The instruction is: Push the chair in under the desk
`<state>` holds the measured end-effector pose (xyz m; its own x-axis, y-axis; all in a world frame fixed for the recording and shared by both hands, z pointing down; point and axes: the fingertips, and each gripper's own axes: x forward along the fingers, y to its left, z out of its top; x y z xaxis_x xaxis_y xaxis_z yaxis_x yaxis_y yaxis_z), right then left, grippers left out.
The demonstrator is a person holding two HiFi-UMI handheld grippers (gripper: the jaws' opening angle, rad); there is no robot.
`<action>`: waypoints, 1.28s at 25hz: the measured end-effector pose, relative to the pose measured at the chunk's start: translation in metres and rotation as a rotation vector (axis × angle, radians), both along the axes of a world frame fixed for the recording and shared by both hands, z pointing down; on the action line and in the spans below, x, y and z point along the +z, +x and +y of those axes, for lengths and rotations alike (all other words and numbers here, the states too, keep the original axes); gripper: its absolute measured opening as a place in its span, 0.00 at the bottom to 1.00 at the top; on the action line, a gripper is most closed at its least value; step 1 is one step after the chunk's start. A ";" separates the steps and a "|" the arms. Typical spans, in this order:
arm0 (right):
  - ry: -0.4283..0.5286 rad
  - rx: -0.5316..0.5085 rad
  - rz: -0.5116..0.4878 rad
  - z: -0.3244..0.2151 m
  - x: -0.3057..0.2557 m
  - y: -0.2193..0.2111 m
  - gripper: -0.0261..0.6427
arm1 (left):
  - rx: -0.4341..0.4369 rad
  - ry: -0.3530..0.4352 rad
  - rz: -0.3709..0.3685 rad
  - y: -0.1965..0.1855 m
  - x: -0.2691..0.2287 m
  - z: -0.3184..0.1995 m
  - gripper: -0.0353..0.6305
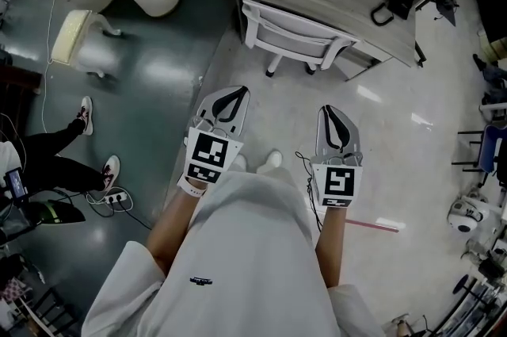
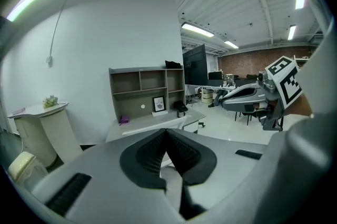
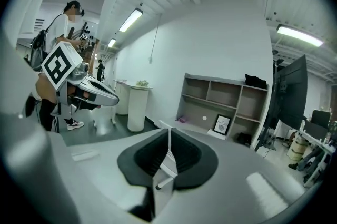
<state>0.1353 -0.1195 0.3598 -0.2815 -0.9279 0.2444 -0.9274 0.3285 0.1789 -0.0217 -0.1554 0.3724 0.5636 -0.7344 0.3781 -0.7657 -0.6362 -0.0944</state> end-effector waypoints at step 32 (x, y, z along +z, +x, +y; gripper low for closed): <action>0.073 0.028 -0.073 0.039 -0.013 -0.001 0.06 | -0.019 0.091 0.097 0.000 -0.028 0.046 0.06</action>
<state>0.1342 -0.0806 0.3466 -0.2699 -0.9502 0.1560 -0.9474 0.2910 0.1331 -0.0212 -0.1095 0.3441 0.5801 -0.7741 0.2535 -0.7857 -0.6138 -0.0762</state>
